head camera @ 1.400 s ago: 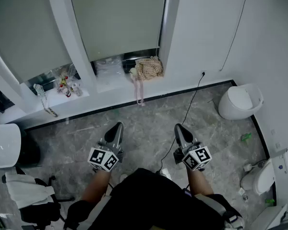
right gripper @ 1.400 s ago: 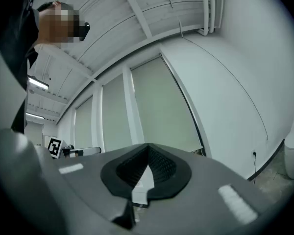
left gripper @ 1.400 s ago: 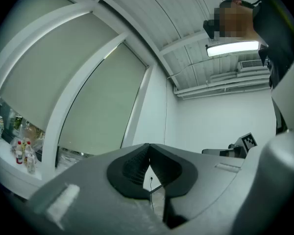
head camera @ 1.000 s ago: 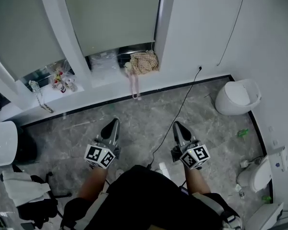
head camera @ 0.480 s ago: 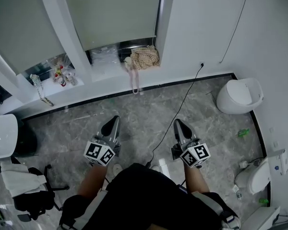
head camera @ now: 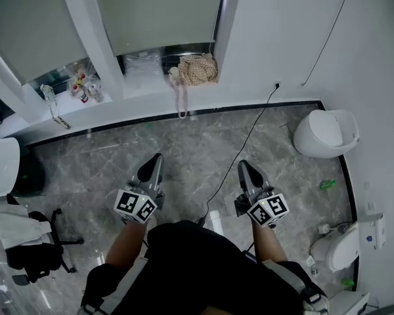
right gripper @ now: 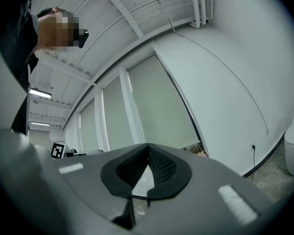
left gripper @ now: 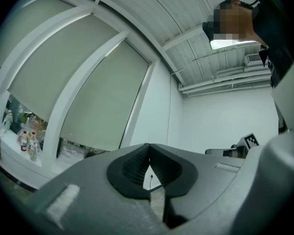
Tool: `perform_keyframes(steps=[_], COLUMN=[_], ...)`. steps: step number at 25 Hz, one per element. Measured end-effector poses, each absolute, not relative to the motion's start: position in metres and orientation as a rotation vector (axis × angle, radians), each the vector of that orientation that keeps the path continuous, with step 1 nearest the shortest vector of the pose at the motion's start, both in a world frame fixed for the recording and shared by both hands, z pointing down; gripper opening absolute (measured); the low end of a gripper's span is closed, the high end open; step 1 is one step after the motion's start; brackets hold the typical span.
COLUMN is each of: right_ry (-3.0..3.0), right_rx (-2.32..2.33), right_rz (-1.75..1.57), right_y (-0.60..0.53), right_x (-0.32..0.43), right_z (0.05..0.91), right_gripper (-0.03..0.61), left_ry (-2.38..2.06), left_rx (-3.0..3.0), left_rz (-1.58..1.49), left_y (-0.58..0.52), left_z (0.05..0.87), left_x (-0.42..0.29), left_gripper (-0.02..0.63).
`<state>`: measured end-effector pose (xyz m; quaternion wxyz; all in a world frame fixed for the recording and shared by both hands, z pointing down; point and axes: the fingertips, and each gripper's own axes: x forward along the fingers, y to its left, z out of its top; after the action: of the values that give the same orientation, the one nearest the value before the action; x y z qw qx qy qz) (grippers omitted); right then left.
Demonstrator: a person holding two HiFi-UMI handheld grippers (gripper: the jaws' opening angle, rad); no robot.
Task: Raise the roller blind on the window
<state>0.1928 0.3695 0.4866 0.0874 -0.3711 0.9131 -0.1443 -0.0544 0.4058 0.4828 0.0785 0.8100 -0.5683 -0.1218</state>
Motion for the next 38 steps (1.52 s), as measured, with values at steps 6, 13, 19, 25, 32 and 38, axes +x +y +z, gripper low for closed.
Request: perform_keyframes(steps=[6,13,19,25,32,38], right_ry=[2.732,2.740,2.744,2.735,2.708,2.689], right_rx=[-1.065,-1.032,-1.061,-1.088,-1.120,-1.195], right_rz=[-0.419,-0.426,-0.456,-0.490,-0.449,-0.414], right_y=[0.367,0.368,0.374,0.367,0.342,0.294], right_x=[0.200,0.202,0.215,0.219,0.200,0.177], right_z=[0.482,0.481,0.491,0.504,0.499,0.492], right_gripper=[-0.002,-0.002,-0.002,-0.002,-0.002,-0.002], left_ry=[-1.730,-1.759,-1.769,-1.737,-1.697,-1.658], left_rx=[2.424,2.411,2.382,2.380,2.418,2.468], left_rz=[-0.379,-0.387,-0.350,-0.332,-0.333,-0.374], left_y=[0.411,0.416,0.421,0.416,0.381,0.323], left_z=[0.483,0.472,0.483,0.494,0.486,0.483], left_x=[-0.043,-0.037,-0.030,-0.027,-0.047,-0.074], left_gripper=[0.000,0.000,0.000,0.000,0.000,0.000])
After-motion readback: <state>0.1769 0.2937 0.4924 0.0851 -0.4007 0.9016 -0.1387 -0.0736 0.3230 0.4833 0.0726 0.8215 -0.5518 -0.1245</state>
